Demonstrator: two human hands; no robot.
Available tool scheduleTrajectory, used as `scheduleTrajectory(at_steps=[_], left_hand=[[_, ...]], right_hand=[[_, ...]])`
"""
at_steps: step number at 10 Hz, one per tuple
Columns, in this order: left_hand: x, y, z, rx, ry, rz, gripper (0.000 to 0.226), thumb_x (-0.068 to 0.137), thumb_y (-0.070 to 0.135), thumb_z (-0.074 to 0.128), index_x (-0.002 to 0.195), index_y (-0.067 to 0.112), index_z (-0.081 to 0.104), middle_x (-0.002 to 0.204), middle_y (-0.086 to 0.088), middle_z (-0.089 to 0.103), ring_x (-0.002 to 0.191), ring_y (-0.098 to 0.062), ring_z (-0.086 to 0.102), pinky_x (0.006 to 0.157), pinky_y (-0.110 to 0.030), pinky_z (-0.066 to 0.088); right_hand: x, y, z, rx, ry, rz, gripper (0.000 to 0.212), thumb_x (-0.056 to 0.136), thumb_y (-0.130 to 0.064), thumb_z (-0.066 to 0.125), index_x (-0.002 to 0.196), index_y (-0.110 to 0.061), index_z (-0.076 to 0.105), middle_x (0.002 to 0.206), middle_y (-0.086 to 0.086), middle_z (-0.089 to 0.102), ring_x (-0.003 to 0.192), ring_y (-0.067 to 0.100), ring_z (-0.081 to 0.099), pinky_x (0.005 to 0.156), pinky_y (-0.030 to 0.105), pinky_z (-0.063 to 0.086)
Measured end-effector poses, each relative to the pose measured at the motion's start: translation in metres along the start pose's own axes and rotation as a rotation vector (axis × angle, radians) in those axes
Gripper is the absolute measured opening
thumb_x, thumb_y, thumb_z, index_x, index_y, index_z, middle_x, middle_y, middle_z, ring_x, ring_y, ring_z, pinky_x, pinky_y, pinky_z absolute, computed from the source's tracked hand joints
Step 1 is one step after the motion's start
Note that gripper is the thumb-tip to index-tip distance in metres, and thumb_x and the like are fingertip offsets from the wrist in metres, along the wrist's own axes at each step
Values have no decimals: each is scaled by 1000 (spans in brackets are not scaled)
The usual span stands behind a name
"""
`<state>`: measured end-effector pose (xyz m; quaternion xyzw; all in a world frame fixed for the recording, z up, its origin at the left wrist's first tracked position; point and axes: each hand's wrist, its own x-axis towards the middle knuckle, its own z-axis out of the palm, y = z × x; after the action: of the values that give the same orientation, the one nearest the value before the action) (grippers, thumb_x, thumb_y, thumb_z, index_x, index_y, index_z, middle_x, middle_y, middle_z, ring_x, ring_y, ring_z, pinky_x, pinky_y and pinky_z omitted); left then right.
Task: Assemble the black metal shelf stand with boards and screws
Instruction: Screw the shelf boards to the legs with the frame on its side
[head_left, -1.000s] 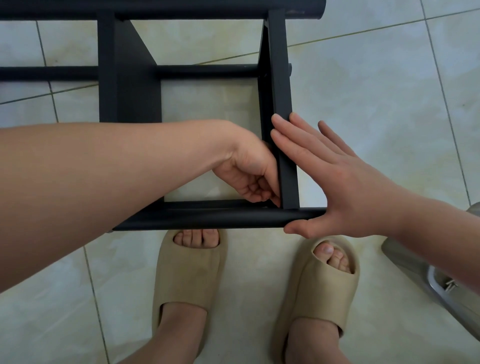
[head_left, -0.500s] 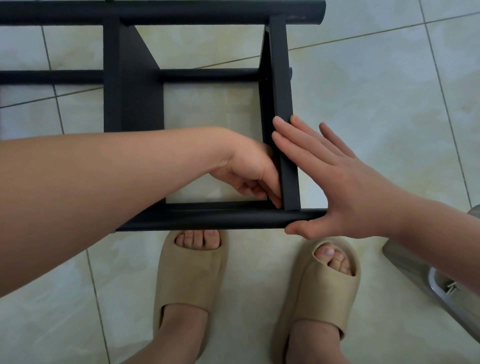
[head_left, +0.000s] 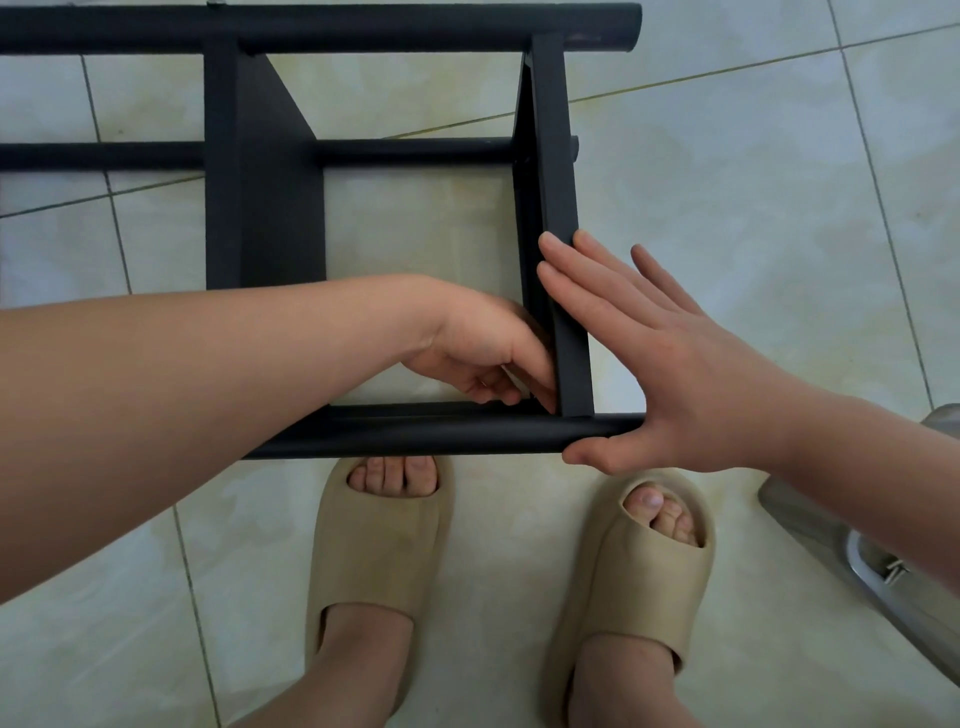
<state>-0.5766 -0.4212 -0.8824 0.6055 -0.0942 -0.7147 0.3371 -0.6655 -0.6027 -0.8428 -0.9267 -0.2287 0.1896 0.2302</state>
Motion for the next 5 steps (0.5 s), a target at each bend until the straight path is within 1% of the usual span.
scheduleTrajectory(at_steps=[2,3,4,5], left_hand=[[1,0,1,5,17,19,38,86,7,68,55,29,73,60,11,63,55,-6,49,58,-21,36],[2,-1,1,-21,10,23,31,86,4,69,61,23,74,62,8,64,55,-6,49,59,-23,35],[2,0,1,-19,3,32,31,86,2,68,62,22,74,62,8,63,56,-7,50,60,-23,35],[1,-2,-1,-24,-8,35,37,86,3,67,60,28,75,62,9,62,58,-7,52,62,-23,38]], right_hand=[[0,1,1,9,6,-7,118,71,-69,65,162,-14,12,170,-6,0,156,13,-5,126,53,5],[0,1,1,11,6,-6,118,71,-69,65,162,-14,12,170,-6,0,156,13,-5,126,52,4],[0,2,1,14,5,-6,118,71,-69,65,162,-14,12,170,-6,0,156,13,-5,126,52,4],[0,2,1,12,7,-9,118,71,-69,65,162,-14,12,170,-5,0,156,13,-5,126,52,4]])
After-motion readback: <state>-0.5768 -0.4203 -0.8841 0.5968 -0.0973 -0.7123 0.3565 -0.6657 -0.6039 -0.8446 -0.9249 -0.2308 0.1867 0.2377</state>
